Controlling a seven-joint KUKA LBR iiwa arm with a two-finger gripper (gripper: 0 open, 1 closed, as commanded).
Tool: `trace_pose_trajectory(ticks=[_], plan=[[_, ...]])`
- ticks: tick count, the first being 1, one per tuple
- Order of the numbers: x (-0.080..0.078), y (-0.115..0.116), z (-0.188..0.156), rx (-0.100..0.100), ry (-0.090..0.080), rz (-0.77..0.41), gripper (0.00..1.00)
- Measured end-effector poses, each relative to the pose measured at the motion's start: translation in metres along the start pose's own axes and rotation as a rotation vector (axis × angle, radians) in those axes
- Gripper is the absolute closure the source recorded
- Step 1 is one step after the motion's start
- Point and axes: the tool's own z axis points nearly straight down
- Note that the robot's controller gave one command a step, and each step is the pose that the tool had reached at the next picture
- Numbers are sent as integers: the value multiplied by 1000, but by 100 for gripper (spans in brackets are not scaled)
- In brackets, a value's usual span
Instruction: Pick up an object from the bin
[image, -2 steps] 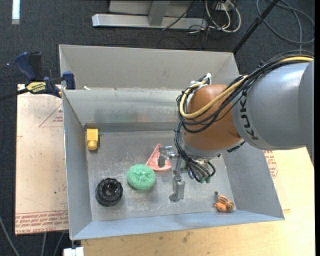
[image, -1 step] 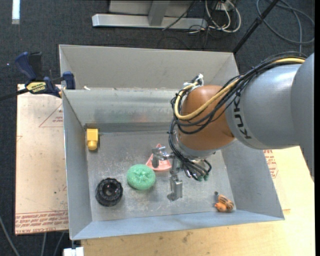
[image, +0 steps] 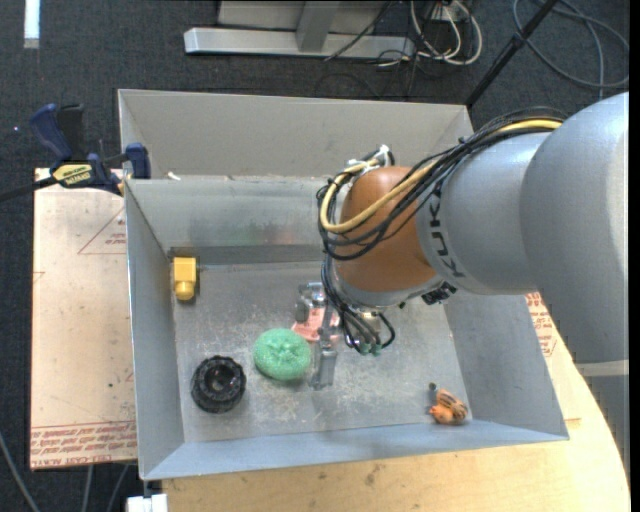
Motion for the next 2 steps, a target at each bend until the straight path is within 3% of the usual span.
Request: trace_pose_trajectory(ticks=[1,2], plan=[[0,5,29,-1,1,-398,100],[0,5,29,-1,1,-398,100]])
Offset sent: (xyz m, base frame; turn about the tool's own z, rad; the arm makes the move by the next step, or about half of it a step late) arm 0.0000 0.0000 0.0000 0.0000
